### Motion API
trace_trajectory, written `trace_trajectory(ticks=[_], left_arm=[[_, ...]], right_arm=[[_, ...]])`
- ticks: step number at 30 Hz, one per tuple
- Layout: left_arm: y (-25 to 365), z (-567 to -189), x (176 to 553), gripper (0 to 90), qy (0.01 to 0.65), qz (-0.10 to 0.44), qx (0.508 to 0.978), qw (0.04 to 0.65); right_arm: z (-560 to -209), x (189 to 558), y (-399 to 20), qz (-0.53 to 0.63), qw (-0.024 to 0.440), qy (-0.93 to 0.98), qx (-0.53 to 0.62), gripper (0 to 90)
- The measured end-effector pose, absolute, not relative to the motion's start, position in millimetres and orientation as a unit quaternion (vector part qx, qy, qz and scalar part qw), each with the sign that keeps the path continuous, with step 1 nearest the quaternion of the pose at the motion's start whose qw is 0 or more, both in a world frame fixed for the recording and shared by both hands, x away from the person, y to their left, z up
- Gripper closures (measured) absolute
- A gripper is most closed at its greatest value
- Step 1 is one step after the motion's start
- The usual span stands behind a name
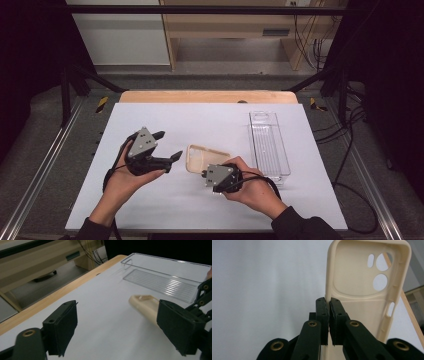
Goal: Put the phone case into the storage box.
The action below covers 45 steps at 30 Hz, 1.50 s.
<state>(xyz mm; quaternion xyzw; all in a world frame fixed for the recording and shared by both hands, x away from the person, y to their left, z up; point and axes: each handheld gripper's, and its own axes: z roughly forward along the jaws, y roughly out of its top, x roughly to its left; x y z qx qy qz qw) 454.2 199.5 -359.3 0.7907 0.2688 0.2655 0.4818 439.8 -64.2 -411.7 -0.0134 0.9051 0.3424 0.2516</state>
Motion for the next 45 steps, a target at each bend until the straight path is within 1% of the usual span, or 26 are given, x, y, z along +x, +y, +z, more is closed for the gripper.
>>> trace_trajectory(ticks=[2,3,11,16,20,22,24,32,45], left_arm=[[208,-363,453,14.5,0.281,0.272,0.779,0.489],[211,-366,453,11.3,0.288,0.273,0.776,0.491],[225,-383,447,6.5,0.317,0.288,0.748,0.507],[226,-393,442,6.1,0.322,0.299,0.738,0.512],[225,-400,437,6.1,0.321,0.322,0.725,0.517],[226,-404,436,6.0,0.327,0.319,0.717,0.526],[227,-407,437,5.3,0.327,0.321,0.72,0.521],[238,-419,436,4.4,0.347,0.322,0.703,0.531],[244,-436,433,4.2,0.358,0.327,0.696,0.53]], right_arm=[[-409,445,-68,0.349,0.252,0.903,0.004,86.8],[-408,450,-72,0.358,0.252,0.899,0.021,86.9],[-402,464,-82,0.386,0.248,0.885,0.073,86.9],[-398,468,-87,0.405,0.249,0.874,0.101,86.9],[-393,473,-93,0.427,0.252,0.858,0.13,87.0],[-392,474,-94,0.434,0.252,0.854,0.136,86.9],[-390,476,-96,0.446,0.253,0.845,0.15,86.9],[-379,487,-107,0.485,0.257,0.813,0.193,86.9],[-345,497,-128,0.528,0.294,0.759,0.242,87.0]])
